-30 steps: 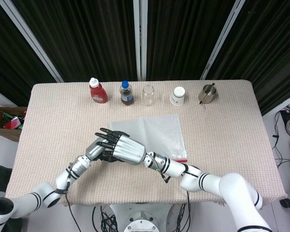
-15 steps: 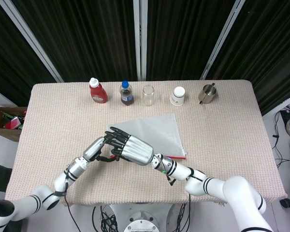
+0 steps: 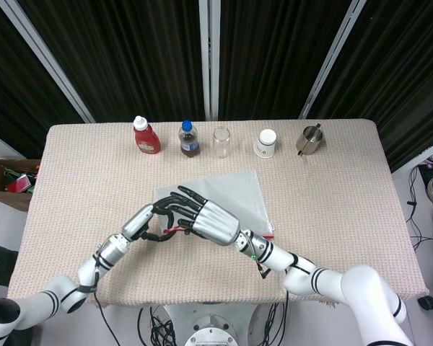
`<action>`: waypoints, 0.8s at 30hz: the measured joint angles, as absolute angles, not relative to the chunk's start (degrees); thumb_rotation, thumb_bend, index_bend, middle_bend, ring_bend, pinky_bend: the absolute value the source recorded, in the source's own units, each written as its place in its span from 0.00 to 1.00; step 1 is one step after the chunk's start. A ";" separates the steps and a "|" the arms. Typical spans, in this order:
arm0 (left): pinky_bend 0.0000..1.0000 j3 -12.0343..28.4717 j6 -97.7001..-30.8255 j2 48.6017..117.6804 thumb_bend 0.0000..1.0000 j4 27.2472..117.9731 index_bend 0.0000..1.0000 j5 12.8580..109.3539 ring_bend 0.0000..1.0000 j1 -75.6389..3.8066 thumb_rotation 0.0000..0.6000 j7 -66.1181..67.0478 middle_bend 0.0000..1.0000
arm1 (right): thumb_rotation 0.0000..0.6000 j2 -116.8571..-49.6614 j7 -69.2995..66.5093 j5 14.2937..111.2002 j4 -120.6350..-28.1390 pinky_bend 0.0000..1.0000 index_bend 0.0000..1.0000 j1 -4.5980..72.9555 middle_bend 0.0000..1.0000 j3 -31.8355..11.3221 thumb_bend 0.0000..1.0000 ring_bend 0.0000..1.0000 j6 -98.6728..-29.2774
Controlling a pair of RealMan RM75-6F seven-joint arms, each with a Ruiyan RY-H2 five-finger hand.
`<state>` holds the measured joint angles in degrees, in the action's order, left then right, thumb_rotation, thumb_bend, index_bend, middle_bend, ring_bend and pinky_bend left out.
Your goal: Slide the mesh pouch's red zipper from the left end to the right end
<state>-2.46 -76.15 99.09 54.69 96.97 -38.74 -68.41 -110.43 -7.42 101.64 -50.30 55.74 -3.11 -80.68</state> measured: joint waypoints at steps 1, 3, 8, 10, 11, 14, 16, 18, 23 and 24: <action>0.14 -2.46 -76.15 99.04 0.49 54.67 0.67 96.94 0.13 -38.76 1.00 -68.72 0.23 | 1.00 -110.40 -7.40 101.58 -50.33 0.00 1.00 55.40 0.22 -2.95 0.52 0.00 -80.70; 0.14 -2.41 -76.13 98.95 0.49 54.57 0.67 96.81 0.13 -38.81 1.00 -69.32 0.23 | 1.00 -110.37 -7.44 101.49 -50.35 0.00 1.00 54.90 0.22 -2.77 0.52 0.00 -80.75; 0.14 -2.14 -76.17 98.82 0.49 54.17 0.67 96.39 0.13 -38.86 1.00 -70.56 0.23 | 1.00 -110.04 -7.32 101.64 -50.64 0.00 1.00 53.63 0.22 -2.15 0.52 0.00 -81.36; 0.14 -2.01 -76.17 98.73 0.49 53.87 0.67 96.16 0.13 -38.82 1.00 -70.79 0.23 | 1.00 -109.70 -6.92 101.79 -51.06 0.00 1.00 53.02 0.22 -1.80 0.52 0.00 -81.59; 0.14 -1.95 -76.18 98.64 0.49 53.72 0.67 96.03 0.13 -38.77 1.00 -70.98 0.23 | 1.00 -109.51 -6.70 101.84 -51.28 0.00 1.00 52.72 0.22 -1.63 0.52 0.00 -81.68; 0.14 -1.88 -76.15 98.39 0.49 53.26 0.67 95.61 0.13 -38.50 1.00 -71.49 0.23 | 1.00 -108.66 -5.93 101.95 -52.22 0.00 1.00 51.55 0.22 -1.01 0.52 0.00 -81.98; 0.14 -1.82 -76.08 98.29 0.49 52.90 0.67 95.23 0.13 -38.24 1.00 -71.76 0.23 | 1.00 -107.94 -5.43 101.99 -52.99 0.00 1.00 50.59 0.22 -0.49 0.52 0.00 -82.17; 0.14 -1.71 -75.88 98.23 0.49 52.40 0.67 94.61 0.13 -37.87 1.00 -72.23 0.23 | 1.00 -107.31 -5.02 102.01 -53.65 0.00 1.00 49.69 0.22 0.04 0.52 0.00 -82.29; 0.14 -1.23 -75.19 98.27 0.49 50.63 0.67 92.86 0.13 -36.74 1.00 -73.29 0.23 | 1.00 -105.51 -3.67 101.98 -55.04 0.00 1.00 47.10 0.22 1.63 0.52 0.00 -82.29; 0.14 -1.15 -75.05 98.27 0.49 50.27 0.67 92.57 0.13 -36.53 1.00 -73.41 0.23 | 1.00 -105.20 -3.47 101.95 -55.25 0.00 1.00 46.62 0.22 1.90 0.52 0.00 -82.26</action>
